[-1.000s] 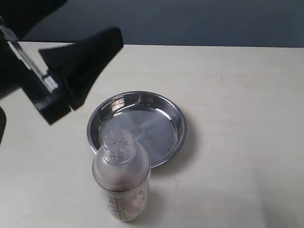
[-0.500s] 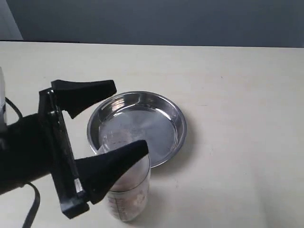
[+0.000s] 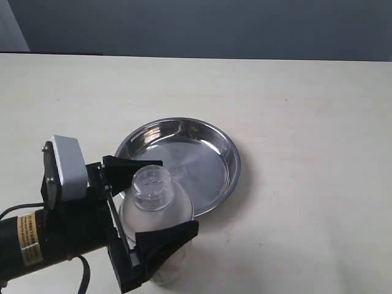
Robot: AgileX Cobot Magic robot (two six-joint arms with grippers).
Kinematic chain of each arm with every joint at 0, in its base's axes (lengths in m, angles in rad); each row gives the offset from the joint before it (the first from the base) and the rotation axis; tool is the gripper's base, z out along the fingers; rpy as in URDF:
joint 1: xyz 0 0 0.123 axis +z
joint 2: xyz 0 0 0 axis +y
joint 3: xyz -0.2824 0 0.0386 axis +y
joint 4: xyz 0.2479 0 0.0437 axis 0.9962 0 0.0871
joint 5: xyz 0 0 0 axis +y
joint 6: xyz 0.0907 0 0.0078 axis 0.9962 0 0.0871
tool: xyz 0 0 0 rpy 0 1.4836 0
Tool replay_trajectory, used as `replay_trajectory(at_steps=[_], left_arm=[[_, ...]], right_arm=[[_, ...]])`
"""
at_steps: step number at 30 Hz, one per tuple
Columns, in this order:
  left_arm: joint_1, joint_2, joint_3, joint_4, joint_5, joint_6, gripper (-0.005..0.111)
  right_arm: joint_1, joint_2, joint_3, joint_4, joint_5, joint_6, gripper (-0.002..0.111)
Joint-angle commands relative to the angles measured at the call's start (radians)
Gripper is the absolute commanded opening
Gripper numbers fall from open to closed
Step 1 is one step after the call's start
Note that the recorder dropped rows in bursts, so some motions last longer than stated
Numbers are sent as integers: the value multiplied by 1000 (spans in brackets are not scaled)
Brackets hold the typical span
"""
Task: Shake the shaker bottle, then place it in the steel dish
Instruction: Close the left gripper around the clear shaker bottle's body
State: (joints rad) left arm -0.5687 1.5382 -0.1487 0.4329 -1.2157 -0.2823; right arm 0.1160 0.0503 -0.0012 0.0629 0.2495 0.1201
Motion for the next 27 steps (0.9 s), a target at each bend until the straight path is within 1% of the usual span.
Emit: replay_trajectory(at_steps=[1, 19, 27], left_arm=[[2, 37, 9, -37, -5, 32, 105], [2, 201, 3, -58, -5, 35, 105], [2, 217, -31, -55, -5, 35, 104]], right_arm=[[2, 4, 1, -1, -13, -4, -1], [2, 4, 1, -1, -16, -4, -1], [2, 4, 1, -1, -14, -4, -1]])
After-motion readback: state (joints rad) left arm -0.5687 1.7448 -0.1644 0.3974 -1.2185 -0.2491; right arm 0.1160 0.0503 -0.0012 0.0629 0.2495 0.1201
